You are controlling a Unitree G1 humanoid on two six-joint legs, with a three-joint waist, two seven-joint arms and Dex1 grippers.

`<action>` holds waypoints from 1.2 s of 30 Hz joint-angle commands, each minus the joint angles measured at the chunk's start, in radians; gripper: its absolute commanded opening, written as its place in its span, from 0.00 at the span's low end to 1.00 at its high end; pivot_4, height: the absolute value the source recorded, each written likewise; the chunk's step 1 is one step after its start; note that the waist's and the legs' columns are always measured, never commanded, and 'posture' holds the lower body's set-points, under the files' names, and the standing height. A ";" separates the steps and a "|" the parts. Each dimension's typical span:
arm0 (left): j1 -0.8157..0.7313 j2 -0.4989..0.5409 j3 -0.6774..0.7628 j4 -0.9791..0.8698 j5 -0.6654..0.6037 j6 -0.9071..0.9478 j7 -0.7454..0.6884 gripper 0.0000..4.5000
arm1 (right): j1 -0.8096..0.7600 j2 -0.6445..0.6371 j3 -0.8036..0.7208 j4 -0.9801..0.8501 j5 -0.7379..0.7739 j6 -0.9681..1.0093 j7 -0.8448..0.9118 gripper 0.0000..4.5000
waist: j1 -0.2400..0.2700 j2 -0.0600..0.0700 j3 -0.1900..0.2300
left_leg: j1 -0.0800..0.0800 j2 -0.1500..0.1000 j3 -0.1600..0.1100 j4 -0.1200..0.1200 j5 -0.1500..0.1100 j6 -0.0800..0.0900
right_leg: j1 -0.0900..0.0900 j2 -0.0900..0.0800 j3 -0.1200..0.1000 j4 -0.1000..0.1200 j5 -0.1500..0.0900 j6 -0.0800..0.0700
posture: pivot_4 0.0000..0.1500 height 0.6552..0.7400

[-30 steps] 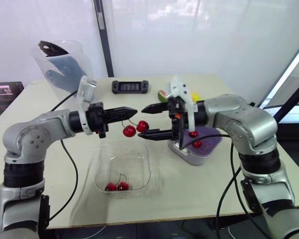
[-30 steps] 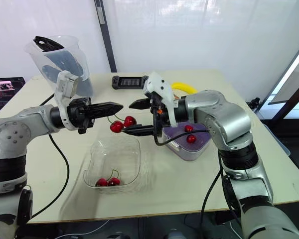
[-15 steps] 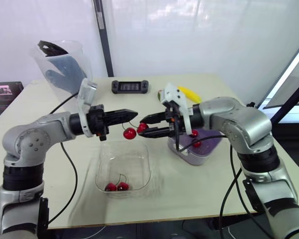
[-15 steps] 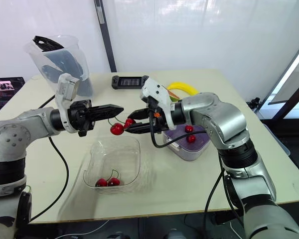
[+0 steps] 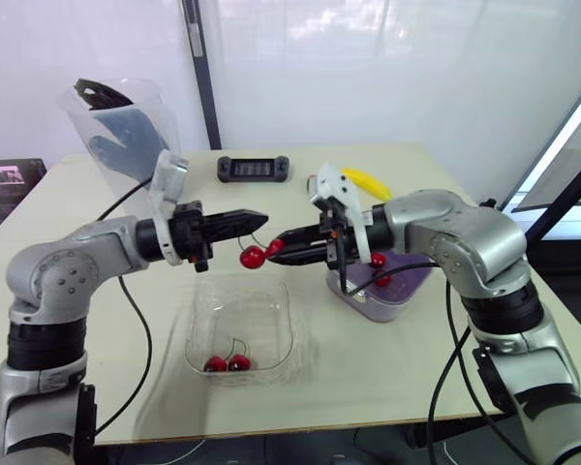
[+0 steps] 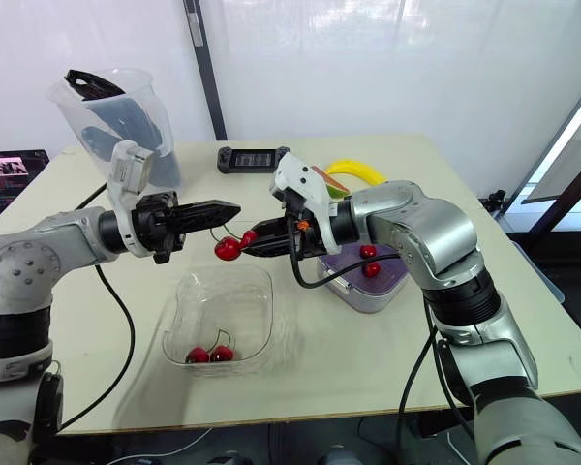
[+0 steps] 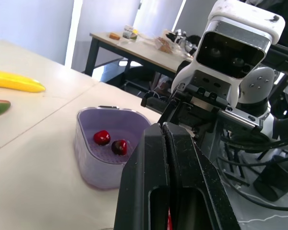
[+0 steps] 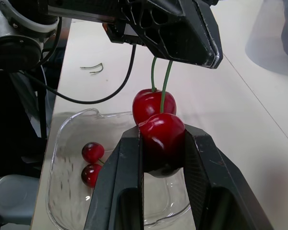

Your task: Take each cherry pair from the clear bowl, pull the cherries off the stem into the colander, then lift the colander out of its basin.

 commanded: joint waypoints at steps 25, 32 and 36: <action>-0.013 -0.001 0.021 -0.037 -0.016 -0.040 0.010 0.00 | 0.003 -0.133 0.044 0.010 -0.017 -0.034 0.066 0.20 | 0.001 0.000 0.000 | 0.000 0.000 0.000 0.000 0.000 0.000 | 0.000 0.000 0.000 0.000 0.000 0.000 | 1.00 1.00; -0.011 -0.001 0.026 -0.035 -0.017 -0.046 0.008 0.00 | 0.003 -0.151 0.054 0.021 -0.021 -0.022 0.066 0.20 | 0.001 0.000 0.000 | 0.000 0.000 0.000 0.000 0.000 0.000 | 0.000 0.000 0.000 0.000 0.000 0.000 | 1.00 1.00; -0.013 -0.003 0.025 -0.034 -0.014 -0.049 0.009 0.00 | 0.004 -0.162 0.054 0.026 -0.021 -0.018 0.070 0.20 | 0.002 0.000 0.000 | 0.000 0.000 0.000 0.000 0.000 0.000 | 0.000 0.000 0.000 -0.001 0.000 0.000 | 1.00 1.00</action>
